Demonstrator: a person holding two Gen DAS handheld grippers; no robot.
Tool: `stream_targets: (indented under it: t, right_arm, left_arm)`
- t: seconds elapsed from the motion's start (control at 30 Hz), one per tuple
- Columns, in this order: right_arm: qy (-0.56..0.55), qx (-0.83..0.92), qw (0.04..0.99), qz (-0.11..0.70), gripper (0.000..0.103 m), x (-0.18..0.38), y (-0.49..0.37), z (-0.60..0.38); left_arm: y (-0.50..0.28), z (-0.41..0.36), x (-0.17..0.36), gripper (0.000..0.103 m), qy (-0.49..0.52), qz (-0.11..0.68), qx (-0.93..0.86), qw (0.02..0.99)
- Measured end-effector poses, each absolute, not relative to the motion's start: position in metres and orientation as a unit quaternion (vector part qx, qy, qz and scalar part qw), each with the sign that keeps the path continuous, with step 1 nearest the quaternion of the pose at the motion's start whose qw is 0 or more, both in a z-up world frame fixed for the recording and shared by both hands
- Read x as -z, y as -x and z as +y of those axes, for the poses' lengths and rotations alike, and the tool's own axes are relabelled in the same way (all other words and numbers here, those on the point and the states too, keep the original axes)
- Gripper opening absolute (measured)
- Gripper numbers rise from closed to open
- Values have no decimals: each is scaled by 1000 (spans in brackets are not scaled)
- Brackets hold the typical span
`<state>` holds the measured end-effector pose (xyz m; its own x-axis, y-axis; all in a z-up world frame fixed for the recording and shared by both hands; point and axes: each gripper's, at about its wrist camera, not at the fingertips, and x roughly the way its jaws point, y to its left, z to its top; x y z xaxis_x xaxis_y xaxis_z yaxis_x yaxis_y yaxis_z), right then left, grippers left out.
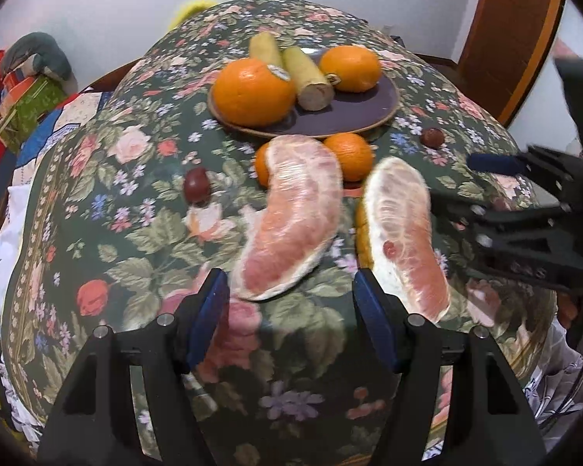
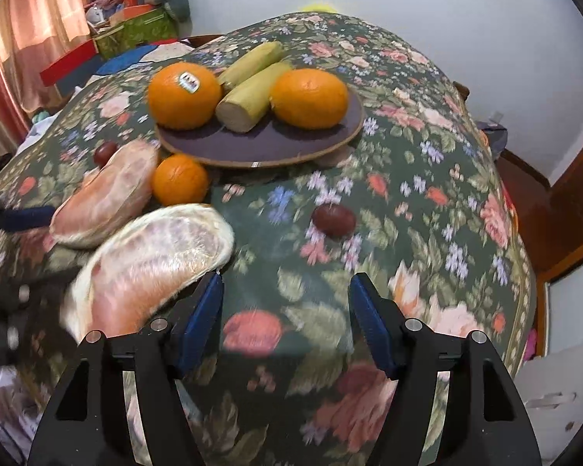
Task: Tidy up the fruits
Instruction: 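Move left tool to a pomelo segment while right tool approaches another segment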
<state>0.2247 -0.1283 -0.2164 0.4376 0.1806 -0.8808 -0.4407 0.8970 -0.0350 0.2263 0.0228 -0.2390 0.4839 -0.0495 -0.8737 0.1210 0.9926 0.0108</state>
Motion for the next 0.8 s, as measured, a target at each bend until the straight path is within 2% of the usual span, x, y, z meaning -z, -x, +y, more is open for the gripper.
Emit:
stream_targets:
  t: [0.23, 0.57, 0.8]
  right_arm:
    - [163, -182, 837, 490, 65, 214, -234, -122]
    - [137, -207, 851, 463, 65, 183, -208, -116]
    - [119, -227, 839, 479, 65, 194, -208, -90]
  left_arm:
    - [-225, 21, 236, 71, -34, 498, 52, 865]
    - [-209, 44, 209, 71, -25, 462, 28, 886]
    - [-200, 59, 200, 71, -9, 449, 19, 893]
